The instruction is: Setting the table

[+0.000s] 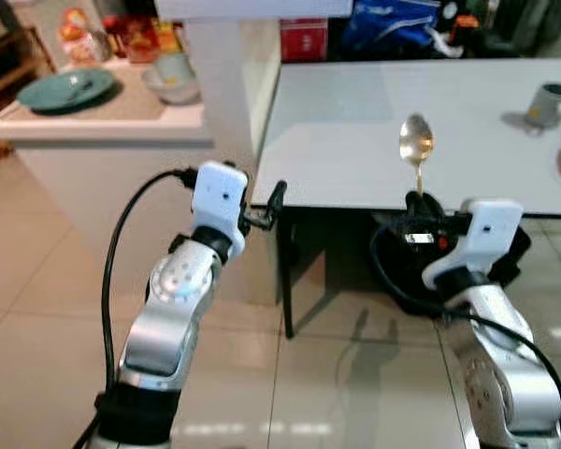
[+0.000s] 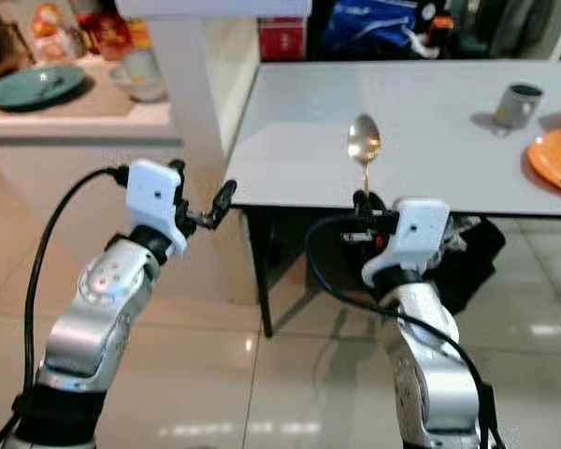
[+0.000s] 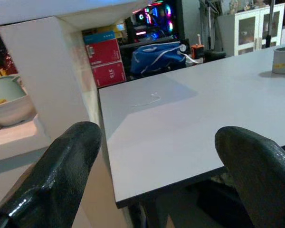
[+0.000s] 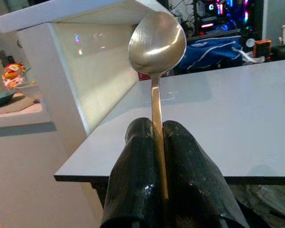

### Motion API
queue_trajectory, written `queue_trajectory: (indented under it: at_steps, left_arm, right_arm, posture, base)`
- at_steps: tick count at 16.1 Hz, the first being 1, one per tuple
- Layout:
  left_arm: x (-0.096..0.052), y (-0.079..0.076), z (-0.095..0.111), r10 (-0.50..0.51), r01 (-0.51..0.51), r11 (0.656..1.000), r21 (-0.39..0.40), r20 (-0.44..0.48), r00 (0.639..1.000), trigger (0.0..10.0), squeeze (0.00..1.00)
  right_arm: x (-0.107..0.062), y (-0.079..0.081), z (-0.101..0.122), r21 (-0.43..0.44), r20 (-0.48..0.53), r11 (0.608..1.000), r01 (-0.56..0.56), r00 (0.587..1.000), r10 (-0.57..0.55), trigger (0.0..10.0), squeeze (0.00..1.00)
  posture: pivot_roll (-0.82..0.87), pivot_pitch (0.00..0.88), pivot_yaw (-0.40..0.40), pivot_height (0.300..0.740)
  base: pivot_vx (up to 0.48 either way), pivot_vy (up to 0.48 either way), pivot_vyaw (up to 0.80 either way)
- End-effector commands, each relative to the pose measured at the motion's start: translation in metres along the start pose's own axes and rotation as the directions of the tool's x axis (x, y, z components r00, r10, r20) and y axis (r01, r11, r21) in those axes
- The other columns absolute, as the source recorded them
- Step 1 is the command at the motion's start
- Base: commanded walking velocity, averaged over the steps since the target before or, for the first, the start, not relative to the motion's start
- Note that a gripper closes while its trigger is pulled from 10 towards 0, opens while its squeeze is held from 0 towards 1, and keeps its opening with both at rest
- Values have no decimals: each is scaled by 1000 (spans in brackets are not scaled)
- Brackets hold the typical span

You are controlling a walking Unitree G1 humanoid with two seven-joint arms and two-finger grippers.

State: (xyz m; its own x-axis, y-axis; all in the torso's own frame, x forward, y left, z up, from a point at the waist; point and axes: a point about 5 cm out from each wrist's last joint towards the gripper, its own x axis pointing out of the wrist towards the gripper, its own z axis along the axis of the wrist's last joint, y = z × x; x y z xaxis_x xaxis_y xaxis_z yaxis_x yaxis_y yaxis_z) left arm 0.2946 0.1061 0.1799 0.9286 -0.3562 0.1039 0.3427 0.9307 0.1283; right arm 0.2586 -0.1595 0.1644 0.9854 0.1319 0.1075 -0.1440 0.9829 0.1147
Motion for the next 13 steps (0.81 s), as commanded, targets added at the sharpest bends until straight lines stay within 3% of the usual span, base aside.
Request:
queue_trajectory:
  at_steps: [1,3,11,13]
  left_arm:
    - [-1,3,3,8,-8,1000,0,8,1000,10000,0]
    - [-1,7,2,8,-8,1000,5,1,1000,10000,0]
    - [-15,24,-1,45,-44,997,60,-22,999,10000,0]
    - [-19,24,-4,39,-37,998,59,-35,999,10000,0]
  right_arm:
    - [4,3,1,-6,-5,1000,-14,1000,14,10000,0]
    - [8,6,2,8,-5,1000,-21,1000,21,10000,0]
    - [11,14,-5,63,-31,997,-46,998,48,10000,0]
    - [14,14,-7,46,-57,996,-74,995,77,10000,0]
  posture:
    - [-4,0,76,740]
    - [15,0,59,740]
    - [74,10,3,740]
    - [70,20,1,740]
  base:
    - [311,0,0]
    - [324,0,0]
    - [327,0,-771]
    - [328,0,0]
